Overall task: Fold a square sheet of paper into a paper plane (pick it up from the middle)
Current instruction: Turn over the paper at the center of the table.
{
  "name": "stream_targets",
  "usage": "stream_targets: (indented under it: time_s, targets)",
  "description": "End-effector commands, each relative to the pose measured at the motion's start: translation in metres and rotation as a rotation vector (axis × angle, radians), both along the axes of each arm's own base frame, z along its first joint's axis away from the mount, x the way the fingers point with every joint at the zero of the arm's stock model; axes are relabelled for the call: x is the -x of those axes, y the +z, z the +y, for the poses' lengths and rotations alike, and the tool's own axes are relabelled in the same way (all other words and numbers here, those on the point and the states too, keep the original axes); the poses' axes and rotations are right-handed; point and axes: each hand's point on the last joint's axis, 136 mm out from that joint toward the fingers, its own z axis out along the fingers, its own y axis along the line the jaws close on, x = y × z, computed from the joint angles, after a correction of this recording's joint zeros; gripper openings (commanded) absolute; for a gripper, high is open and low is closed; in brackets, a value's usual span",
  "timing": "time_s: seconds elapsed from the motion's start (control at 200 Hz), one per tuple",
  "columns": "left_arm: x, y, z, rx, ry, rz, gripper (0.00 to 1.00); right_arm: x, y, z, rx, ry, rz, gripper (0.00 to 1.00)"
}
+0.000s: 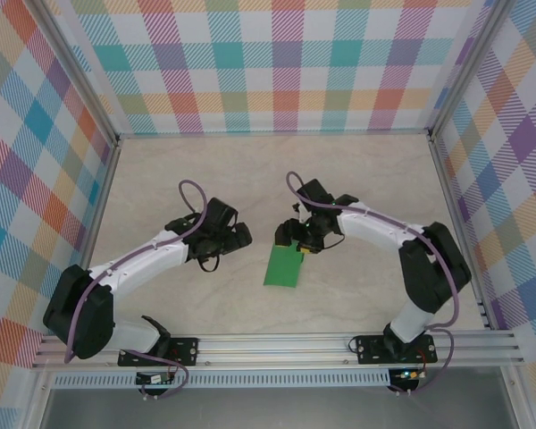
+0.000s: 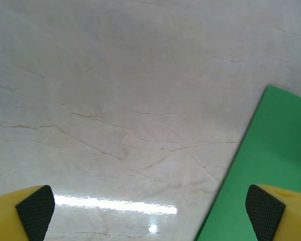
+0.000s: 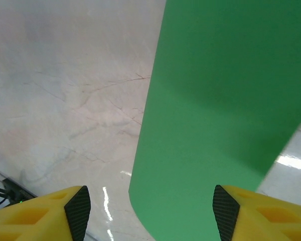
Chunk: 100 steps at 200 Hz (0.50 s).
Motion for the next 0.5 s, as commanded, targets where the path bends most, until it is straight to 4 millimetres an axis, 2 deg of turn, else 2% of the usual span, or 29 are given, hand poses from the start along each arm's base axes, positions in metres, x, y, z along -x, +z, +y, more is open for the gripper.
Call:
stream_targets:
  time_s: [0.0, 0.135, 0.335, 0.495]
  targets:
    - [0.001, 0.0, 0.014, 0.003, 0.058, 0.009, 1.0, -0.018, -0.005, 0.013, -0.004, -0.011, -0.019, 0.65]
    - [0.003, -0.004, 0.018, 0.012, 0.064, 0.018, 1.0, -0.025, -0.018, 0.018, 0.023, 0.01, -0.012, 0.59]
    - [0.007, -0.008, 0.019, 0.02, 0.056, 0.027, 1.0, -0.027, -0.038, 0.026, 0.04, 0.071, 0.007, 0.58]
    - [0.008, -0.009, 0.017, 0.03, 0.047, 0.032, 1.0, -0.028, -0.048, 0.037, 0.031, 0.135, 0.003, 0.57]
